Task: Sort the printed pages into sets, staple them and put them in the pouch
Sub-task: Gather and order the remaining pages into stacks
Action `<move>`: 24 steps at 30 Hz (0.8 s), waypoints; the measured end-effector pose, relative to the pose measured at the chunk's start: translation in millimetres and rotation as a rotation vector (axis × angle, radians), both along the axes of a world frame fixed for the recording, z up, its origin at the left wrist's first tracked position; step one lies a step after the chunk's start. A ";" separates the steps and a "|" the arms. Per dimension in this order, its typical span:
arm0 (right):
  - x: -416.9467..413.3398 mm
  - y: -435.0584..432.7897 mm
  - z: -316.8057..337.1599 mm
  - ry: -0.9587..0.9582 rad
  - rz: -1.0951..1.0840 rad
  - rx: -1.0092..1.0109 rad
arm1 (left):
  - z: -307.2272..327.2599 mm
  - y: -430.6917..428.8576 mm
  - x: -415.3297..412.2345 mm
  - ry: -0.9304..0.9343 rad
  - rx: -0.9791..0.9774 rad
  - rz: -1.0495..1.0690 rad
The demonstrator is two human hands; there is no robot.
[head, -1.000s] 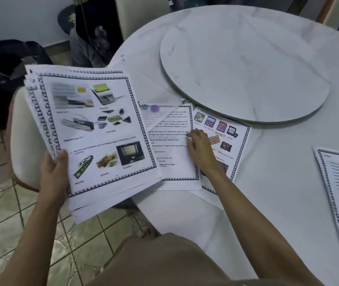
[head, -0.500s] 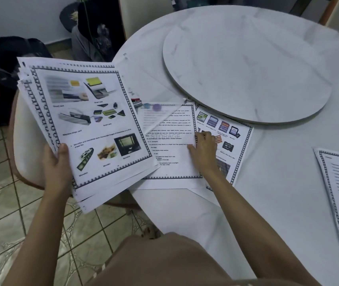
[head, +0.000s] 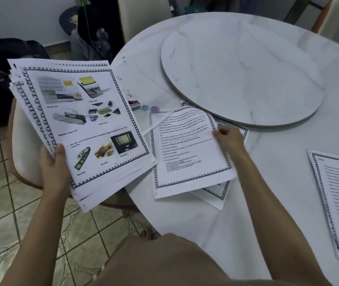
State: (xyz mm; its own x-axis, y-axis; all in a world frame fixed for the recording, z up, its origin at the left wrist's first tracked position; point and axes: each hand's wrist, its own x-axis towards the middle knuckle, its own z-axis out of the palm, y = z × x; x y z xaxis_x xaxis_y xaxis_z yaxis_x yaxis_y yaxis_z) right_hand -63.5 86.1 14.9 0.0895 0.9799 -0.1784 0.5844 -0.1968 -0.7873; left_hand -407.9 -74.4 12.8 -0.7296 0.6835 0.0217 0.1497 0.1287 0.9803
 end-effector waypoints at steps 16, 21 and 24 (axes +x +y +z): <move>199.0 -71.3 33.6 0.130 -0.417 0.008 | -17.2 0.7 16.7 -0.101 -0.103 0.007; 203.4 -75.5 27.8 0.170 -0.441 -0.020 | -14.9 1.5 24.2 -0.112 -0.145 -0.034; 200.3 -76.2 27.7 0.191 -0.414 -0.024 | -12.0 2.7 30.2 -0.135 -0.152 -0.056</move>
State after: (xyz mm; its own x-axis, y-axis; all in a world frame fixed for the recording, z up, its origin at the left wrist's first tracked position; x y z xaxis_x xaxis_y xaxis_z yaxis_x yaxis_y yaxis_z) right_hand 136.8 10.0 42.6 0.4357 0.8641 -0.2520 0.2975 -0.4025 -0.8657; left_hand -377.7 -71.7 0.8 -0.6796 0.7111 -0.1801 0.0297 0.2720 0.9618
